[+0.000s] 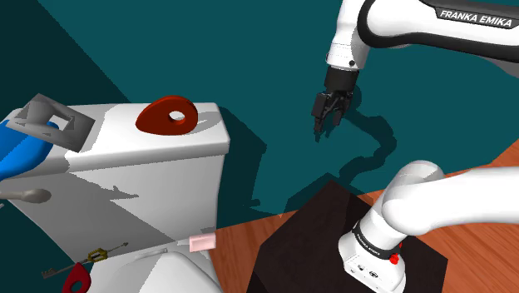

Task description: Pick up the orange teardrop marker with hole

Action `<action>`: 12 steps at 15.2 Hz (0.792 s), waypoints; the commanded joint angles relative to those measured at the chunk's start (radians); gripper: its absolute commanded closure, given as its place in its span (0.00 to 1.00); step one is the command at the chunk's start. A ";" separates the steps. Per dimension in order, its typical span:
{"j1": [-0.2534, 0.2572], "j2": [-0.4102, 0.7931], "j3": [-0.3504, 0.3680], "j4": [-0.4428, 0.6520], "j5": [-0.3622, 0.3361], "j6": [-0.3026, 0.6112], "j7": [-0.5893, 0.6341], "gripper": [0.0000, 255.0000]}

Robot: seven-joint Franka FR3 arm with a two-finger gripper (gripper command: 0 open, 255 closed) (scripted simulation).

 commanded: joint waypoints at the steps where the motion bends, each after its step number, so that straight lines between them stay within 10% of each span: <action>1: 0.000 0.000 0.000 0.000 0.000 0.000 0.000 0.00; 12: 0.111 0.400 0.065 0.322 -0.011 0.122 -0.184 0.00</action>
